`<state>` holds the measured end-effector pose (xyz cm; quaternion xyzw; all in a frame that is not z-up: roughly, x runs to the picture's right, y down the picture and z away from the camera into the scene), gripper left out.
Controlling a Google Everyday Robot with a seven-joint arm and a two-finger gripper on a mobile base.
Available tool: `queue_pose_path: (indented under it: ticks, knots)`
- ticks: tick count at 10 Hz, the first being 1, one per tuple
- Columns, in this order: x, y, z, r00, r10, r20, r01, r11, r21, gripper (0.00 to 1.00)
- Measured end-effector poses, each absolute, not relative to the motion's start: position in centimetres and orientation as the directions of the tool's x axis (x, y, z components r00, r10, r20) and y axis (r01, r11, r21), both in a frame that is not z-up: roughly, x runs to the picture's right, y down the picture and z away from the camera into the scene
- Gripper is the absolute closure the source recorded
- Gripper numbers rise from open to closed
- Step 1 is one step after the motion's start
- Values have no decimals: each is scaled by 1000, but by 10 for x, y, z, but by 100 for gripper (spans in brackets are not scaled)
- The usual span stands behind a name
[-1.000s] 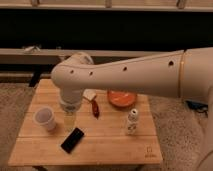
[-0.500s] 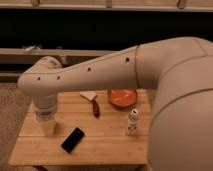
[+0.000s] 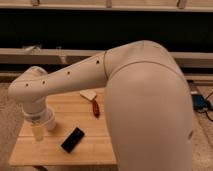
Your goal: Pick up the ceramic cup
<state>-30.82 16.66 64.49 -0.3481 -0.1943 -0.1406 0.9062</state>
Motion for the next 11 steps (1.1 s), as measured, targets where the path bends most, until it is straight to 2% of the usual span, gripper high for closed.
queue_pose_path:
  ticks: [2, 11]
  knots:
    - [-313, 177, 667, 891, -116, 439, 387, 699, -601, 20]
    - [-313, 193, 717, 917, -92, 389, 347, 667, -660, 20]
